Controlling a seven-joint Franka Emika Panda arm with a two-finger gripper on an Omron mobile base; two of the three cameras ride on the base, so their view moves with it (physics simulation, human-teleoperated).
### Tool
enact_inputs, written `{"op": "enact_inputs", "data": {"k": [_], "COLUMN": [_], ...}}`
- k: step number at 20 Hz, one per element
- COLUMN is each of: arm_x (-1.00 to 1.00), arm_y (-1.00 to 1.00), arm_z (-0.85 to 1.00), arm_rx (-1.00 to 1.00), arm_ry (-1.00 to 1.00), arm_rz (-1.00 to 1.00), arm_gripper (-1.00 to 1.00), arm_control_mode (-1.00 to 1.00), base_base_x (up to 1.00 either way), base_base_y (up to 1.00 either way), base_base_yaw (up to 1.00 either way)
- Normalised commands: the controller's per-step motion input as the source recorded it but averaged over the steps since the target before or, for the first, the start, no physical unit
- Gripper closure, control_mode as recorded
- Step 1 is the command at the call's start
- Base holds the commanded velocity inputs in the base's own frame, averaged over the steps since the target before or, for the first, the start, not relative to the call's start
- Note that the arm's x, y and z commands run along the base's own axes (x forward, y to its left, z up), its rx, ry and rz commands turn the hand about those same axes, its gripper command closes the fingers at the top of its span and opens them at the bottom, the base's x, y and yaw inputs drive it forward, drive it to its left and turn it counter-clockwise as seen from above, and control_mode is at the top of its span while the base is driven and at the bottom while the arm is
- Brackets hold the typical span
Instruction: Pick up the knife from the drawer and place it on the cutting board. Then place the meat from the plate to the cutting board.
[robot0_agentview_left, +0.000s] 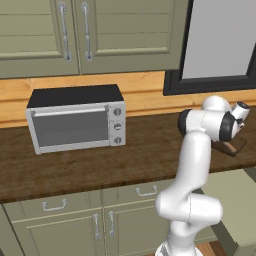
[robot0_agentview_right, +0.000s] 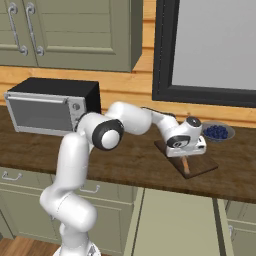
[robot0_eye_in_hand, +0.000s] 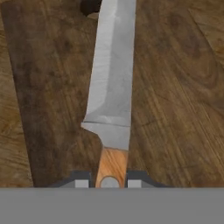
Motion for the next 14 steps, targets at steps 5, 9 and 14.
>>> {"op": "enact_inputs", "data": {"k": [5,9,14], "arm_x": [0.11,0.00,0.00], "arm_y": [0.00,0.00,0.00], "arm_z": [-0.22,0.00,0.00], "arm_rx": [0.00,0.00,0.00], "arm_ry": [0.09,0.01,0.00], "arm_rz": [0.00,0.00,0.00], "arm_gripper": [-1.00,-1.00,-1.00], "arm_control_mode": [-1.00,-1.00,-1.00], "base_base_x": [0.00,0.00,0.00], "base_base_y": [0.00,0.00,0.00], "base_base_yaw": [0.00,0.00,0.00]}}
